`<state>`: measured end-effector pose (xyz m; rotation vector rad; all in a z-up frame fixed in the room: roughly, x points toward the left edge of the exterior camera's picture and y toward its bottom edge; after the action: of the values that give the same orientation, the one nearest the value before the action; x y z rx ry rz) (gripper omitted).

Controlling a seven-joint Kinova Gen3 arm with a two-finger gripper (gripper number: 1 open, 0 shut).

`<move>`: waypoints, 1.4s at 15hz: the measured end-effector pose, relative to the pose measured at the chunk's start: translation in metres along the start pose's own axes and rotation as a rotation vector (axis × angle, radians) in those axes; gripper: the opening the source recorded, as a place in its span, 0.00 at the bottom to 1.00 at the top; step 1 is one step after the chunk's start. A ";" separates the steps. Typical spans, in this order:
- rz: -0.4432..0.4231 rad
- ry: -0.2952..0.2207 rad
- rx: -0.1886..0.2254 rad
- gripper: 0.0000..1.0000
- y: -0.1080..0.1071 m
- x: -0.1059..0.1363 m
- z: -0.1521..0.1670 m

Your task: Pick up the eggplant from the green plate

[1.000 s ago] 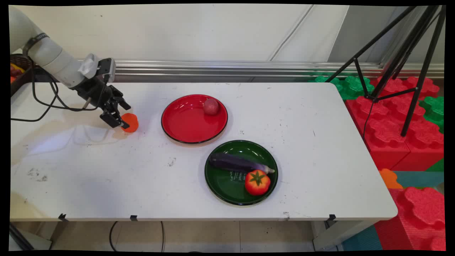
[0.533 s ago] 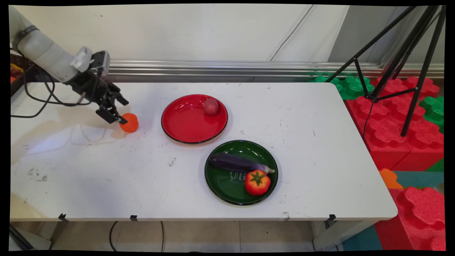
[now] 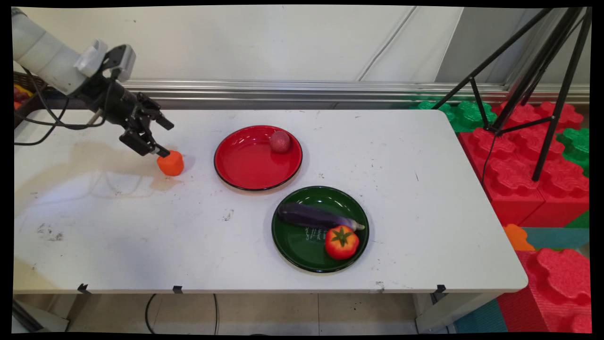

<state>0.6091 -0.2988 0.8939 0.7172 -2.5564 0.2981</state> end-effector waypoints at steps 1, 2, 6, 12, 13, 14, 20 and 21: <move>0.004 0.010 -0.002 1.00 0.003 0.004 -0.003; 0.010 0.023 -0.006 1.00 0.007 0.009 -0.006; 0.036 0.076 -0.029 1.00 0.029 0.037 -0.012; 0.070 0.122 -0.059 1.00 0.058 0.073 0.001; 0.077 0.127 -0.065 1.00 0.063 0.080 0.006; 0.082 0.129 -0.069 1.00 0.067 0.084 0.009; 0.107 0.144 -0.107 1.00 0.098 0.120 0.050; 0.108 0.144 -0.111 1.00 0.100 0.124 0.055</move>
<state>0.4408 -0.2863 0.8989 0.4989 -2.4565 0.2318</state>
